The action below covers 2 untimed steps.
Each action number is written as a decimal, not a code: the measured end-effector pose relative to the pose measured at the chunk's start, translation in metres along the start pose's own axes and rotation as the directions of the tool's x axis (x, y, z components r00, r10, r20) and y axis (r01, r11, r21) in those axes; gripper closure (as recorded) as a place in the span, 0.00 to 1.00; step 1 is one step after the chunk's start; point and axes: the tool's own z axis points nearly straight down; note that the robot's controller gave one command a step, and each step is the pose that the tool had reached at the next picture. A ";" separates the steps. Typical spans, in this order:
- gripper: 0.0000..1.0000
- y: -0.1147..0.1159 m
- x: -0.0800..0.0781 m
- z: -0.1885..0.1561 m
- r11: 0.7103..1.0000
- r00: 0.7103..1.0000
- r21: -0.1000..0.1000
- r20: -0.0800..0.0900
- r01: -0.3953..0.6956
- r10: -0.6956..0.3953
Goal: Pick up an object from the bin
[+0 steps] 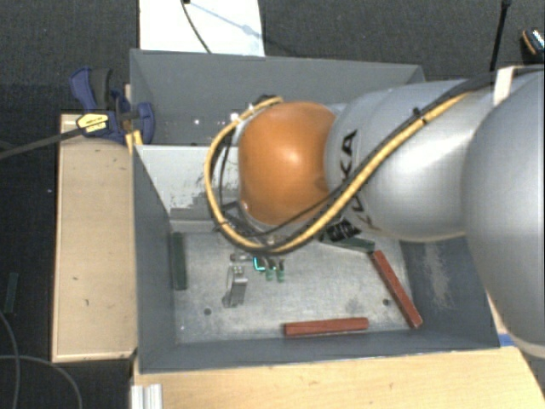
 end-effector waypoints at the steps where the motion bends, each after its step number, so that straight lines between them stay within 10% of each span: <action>1: 0.00 -0.056 0.014 0.115 1.000 1.000 0.003 -0.001 -0.006 0.006; 2: 0.00 -0.120 0.003 0.110 1.000 1.000 0.003 0.006 0.024 -0.024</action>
Offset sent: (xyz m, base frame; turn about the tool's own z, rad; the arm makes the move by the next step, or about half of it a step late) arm -0.0122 -0.0531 -0.1111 0.0029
